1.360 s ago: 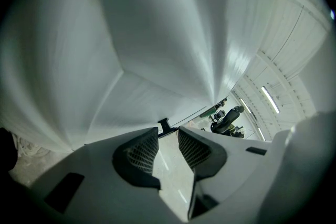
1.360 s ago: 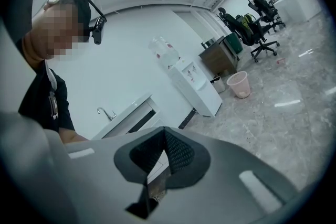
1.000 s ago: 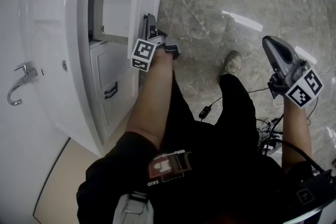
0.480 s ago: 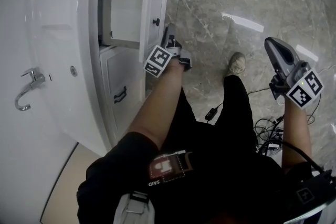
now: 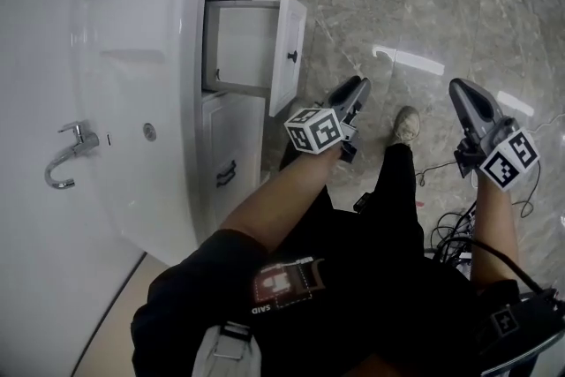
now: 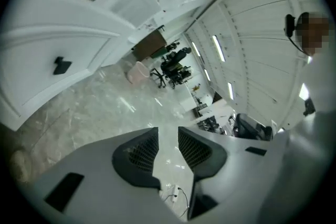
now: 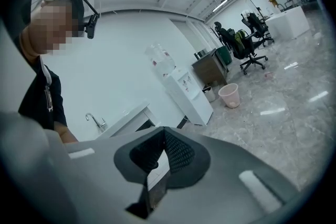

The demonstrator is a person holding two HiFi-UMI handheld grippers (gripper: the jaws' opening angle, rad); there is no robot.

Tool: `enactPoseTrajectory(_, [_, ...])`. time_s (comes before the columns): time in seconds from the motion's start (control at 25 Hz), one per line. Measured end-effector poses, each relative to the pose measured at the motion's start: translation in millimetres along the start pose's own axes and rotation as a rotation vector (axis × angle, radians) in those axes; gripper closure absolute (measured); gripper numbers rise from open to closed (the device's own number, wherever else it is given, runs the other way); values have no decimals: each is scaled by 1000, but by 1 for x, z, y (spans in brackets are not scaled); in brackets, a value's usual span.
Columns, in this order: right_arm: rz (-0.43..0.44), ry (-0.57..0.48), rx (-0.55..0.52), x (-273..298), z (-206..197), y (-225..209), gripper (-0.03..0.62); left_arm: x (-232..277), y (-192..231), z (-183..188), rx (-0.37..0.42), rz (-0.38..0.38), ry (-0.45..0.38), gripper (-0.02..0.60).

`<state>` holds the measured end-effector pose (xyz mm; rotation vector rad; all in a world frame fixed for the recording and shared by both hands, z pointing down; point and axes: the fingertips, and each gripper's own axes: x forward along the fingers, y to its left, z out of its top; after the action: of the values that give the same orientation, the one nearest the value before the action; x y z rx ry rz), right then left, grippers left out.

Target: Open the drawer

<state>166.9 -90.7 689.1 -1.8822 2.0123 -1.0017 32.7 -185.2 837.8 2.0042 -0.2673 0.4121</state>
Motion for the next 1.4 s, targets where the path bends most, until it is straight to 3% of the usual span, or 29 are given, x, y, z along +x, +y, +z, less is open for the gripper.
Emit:
enactPoseTrajectory(0.16, [-52, -9, -25, -2, 21, 16, 592, -17, -58, 18, 113, -92, 74, 583])
enactPoseTrajectory(0.44, [-186, -32, -76, -6, 72, 34, 592, -51, -147, 86, 350, -251, 127, 583])
enactPoseTrajectory(0.56, [-236, -36, -83, -11, 94, 40, 594, -63, -176, 117, 429, -287, 126, 583])
enactPoseTrajectory(0.72, [-233, -36, -108, -21, 126, 53, 594, -77, -217, 155, 529, -300, 89, 583])
enactPoseTrajectory(0.88, [-181, -13, -176, -20, 168, 53, 594, -83, -254, 210, 606, -265, -37, 583])
enactPoseTrajectory(1.04, [-130, 34, -237, -25, 198, 57, 594, -102, -276, 246, 605, -192, -166, 583])
enactPoseTrajectory(1.4, [86, 125, -410, -11, 246, 96, 594, -192, -294, 273, 579, 48, -483, 583])
